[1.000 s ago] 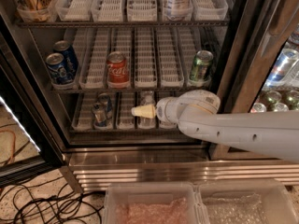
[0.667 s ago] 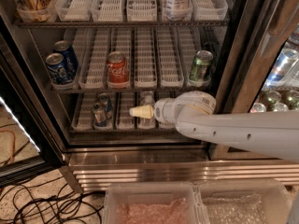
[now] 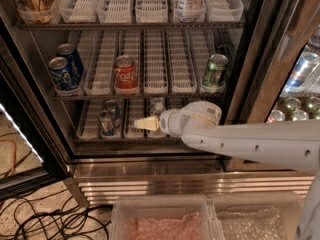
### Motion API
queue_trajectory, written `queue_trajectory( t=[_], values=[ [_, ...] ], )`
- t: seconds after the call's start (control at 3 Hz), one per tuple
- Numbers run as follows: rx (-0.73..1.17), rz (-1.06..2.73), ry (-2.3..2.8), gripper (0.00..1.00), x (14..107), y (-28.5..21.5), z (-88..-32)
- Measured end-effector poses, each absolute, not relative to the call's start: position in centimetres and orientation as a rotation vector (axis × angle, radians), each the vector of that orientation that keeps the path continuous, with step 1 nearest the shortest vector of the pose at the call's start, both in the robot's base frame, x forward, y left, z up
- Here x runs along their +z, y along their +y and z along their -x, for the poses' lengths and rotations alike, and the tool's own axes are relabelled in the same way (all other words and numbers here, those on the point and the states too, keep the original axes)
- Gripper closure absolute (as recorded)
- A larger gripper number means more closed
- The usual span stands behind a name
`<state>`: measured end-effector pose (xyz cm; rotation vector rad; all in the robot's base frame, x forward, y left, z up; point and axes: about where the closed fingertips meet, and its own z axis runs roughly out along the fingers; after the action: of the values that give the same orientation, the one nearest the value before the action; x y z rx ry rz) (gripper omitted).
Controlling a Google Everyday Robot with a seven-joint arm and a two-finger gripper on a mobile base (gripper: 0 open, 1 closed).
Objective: Pick water bottle from bottom shelf of fridge
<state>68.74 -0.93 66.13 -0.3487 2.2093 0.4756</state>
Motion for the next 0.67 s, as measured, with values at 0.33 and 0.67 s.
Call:
queue_trajectory(
  t=[0.33,0.67],
  values=[
    [0.473,0.361,2.203,0.00,65.68,-0.26,-69.30],
    [0.454,0.357,2.200,0.00,65.07,-0.44,-70.05]
  ],
)
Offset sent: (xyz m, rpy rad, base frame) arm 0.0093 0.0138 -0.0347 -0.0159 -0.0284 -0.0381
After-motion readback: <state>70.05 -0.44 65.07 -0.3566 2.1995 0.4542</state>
